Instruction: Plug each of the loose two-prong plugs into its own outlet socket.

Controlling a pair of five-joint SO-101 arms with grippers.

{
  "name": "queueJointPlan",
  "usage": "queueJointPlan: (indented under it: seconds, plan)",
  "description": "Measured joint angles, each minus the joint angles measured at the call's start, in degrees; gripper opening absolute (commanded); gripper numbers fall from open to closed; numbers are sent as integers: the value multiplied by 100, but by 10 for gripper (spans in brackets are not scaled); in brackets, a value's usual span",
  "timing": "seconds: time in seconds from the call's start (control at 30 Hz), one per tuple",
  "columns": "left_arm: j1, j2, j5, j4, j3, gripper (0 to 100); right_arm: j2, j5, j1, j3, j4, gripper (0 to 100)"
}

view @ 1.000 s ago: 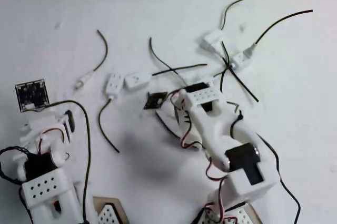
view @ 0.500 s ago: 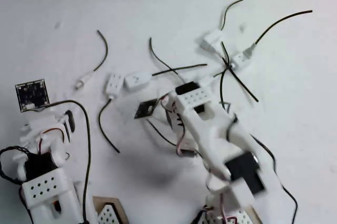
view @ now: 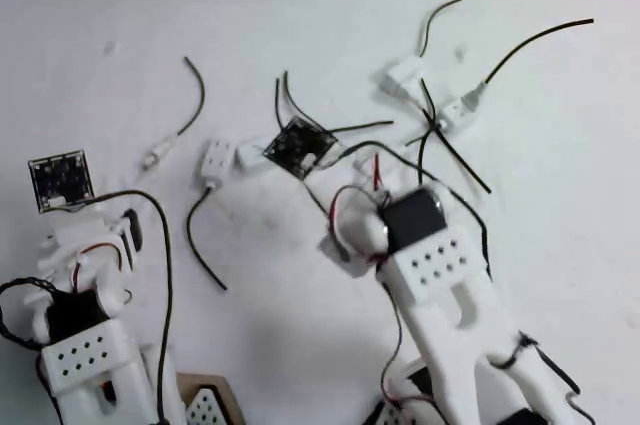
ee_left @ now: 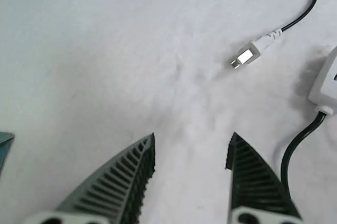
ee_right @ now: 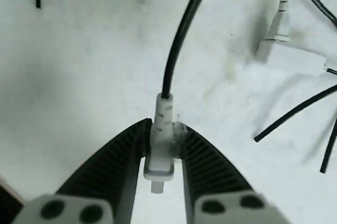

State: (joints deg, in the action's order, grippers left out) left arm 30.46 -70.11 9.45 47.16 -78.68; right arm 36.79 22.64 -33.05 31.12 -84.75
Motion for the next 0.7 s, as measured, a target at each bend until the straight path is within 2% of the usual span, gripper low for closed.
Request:
queueJointPlan:
  seconds: [0.2,0.47,0.7]
  plan:
    - [-536,0,0,0,-105,230,835,-949,-818,1011,1213,18]
    - [-1240,0,18,0,-114,229,2646,-1644,-941,3569,3719,18]
    - [-1925,0,255,0,-114,229,4035,-1987,-949,4809,4237,18]
